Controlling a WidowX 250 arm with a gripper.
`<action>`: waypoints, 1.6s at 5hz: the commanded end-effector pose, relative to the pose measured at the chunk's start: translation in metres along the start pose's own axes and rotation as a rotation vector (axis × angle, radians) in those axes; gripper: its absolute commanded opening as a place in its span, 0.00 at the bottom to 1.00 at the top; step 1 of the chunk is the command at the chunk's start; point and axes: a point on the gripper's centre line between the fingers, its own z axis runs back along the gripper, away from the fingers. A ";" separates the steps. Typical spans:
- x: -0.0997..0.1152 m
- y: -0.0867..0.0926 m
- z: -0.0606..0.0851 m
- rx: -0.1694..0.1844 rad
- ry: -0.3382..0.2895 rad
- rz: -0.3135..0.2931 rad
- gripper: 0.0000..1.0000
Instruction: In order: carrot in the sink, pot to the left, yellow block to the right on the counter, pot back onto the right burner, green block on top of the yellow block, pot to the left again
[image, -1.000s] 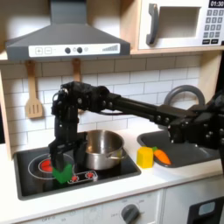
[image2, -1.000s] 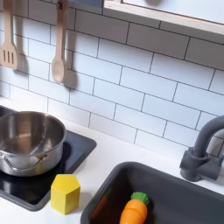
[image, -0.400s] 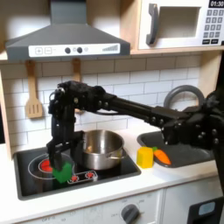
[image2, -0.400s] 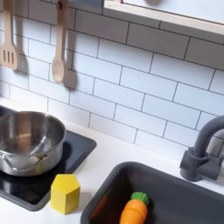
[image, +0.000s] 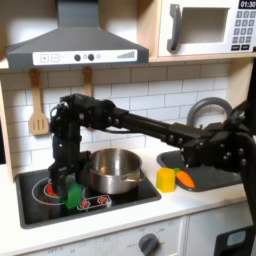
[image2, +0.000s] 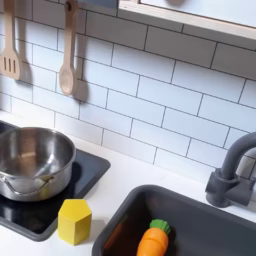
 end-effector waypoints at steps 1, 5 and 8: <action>-0.003 0.005 -0.001 -0.001 0.010 0.023 1.00; -0.010 -0.004 -0.023 0.023 0.035 -0.030 1.00; -0.005 0.000 -0.025 0.019 0.033 -0.003 0.00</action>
